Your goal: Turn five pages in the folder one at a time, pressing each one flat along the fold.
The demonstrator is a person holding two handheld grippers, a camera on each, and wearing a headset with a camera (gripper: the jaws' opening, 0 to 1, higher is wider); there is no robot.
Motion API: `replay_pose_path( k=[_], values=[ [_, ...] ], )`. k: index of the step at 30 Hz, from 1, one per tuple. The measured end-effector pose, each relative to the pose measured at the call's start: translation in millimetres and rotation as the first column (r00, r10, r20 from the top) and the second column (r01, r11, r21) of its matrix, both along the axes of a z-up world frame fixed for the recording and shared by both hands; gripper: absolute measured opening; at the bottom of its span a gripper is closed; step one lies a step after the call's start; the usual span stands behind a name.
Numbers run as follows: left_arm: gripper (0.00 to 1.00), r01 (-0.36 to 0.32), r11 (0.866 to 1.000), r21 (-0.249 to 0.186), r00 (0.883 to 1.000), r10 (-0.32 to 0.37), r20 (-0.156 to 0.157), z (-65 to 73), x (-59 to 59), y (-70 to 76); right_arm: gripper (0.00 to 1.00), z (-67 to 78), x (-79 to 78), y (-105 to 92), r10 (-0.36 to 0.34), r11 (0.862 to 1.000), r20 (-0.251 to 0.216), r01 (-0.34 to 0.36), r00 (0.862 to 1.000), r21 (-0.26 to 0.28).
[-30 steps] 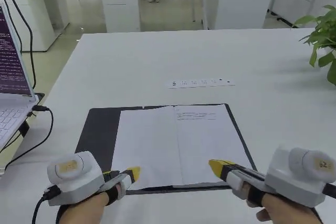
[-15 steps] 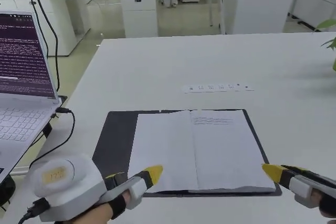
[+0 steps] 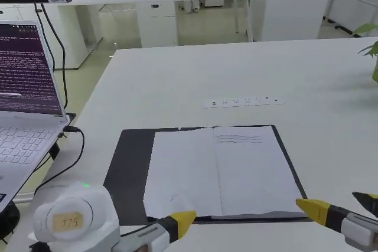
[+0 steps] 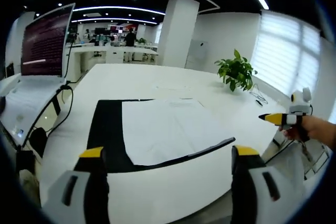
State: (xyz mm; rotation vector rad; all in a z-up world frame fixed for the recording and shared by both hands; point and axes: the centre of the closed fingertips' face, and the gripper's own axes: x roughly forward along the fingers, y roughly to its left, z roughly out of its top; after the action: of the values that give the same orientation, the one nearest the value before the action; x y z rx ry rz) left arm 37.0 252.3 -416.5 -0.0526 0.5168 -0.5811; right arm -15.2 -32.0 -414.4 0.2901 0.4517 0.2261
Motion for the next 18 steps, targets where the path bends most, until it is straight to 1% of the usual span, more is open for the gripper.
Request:
replay_pose_path(
  k=[1,3,5,7,8,9,10,12,13,14,15,16,18],
  values=[
    [0.99,-0.003,1.000,-0.012,1.000,0.003,-0.005,0.6,-1.0,0.0,0.95,0.7,-1.3,-0.3,-0.002,1.000,0.000,0.002,1.000,-0.002],
    [0.99,-0.001,1.000,-0.009,1.000,0.001,-0.002,0.4,-1.3,2.1,0.98,1.4,-2.9,-0.8,-0.001,1.000,0.004,0.001,1.000,-0.007],
    [0.99,-0.003,1.000,0.003,1.000,0.003,0.000,-0.2,-1.6,6.6,0.98,1.8,-5.0,-0.5,0.004,1.000,0.004,-0.004,1.000,-0.008],
    [0.99,-0.015,1.000,-0.007,1.000,0.015,-0.002,1.8,-1.0,11.8,1.00,3.2,-7.0,-0.2,0.008,1.000,0.010,-0.008,1.000,-0.015],
    [0.99,-0.020,1.000,-0.008,1.000,0.020,-0.001,3.0,-0.8,14.0,1.00,5.3,-7.0,-0.2,0.011,1.000,0.022,-0.011,1.000,-0.018],
    [0.99,-0.029,1.000,-0.006,1.000,0.029,0.007,5.4,-0.3,17.8,1.00,7.0,-7.9,-0.7,0.007,1.000,0.027,-0.007,1.000,-0.016],
    [0.99,-0.030,1.000,-0.005,0.999,0.030,0.022,7.7,0.5,19.6,1.00,7.9,-8.0,-0.7,0.007,1.000,0.030,-0.006,1.000,-0.013],
    [0.99,-0.038,0.999,-0.003,0.999,0.038,0.033,10.8,1.5,24.2,1.00,8.8,-8.6,1.8,0.013,1.000,0.025,-0.012,1.000,-0.013],
    [0.99,-0.037,0.999,0.000,0.999,0.037,0.036,11.0,2.0,25.4,1.00,8.9,-8.7,4.1,0.029,0.999,0.029,-0.028,0.999,-0.031],
    [0.99,-0.032,0.999,0.020,0.999,0.031,0.039,9.7,2.1,27.2,1.00,7.7,-8.9,5.3,0.041,0.998,0.027,-0.040,0.999,-0.050],
    [0.99,-0.028,0.999,0.031,0.999,0.026,0.043,9.6,2.3,28.3,1.00,6.1,-9.2,6.6,0.053,0.997,0.023,-0.052,0.998,-0.064],
    [0.99,-0.025,0.999,0.047,0.999,0.022,0.050,9.8,2.4,30.1,1.00,3.3,-10.0,8.6,0.068,0.994,0.009,-0.067,0.998,-0.085],
    [0.99,-0.034,0.998,0.052,0.998,0.031,0.049,10.2,3.1,32.9,1.00,1.9,-9.9,13.1,0.083,0.991,0.007,-0.081,0.997,-0.105]
  ],
)
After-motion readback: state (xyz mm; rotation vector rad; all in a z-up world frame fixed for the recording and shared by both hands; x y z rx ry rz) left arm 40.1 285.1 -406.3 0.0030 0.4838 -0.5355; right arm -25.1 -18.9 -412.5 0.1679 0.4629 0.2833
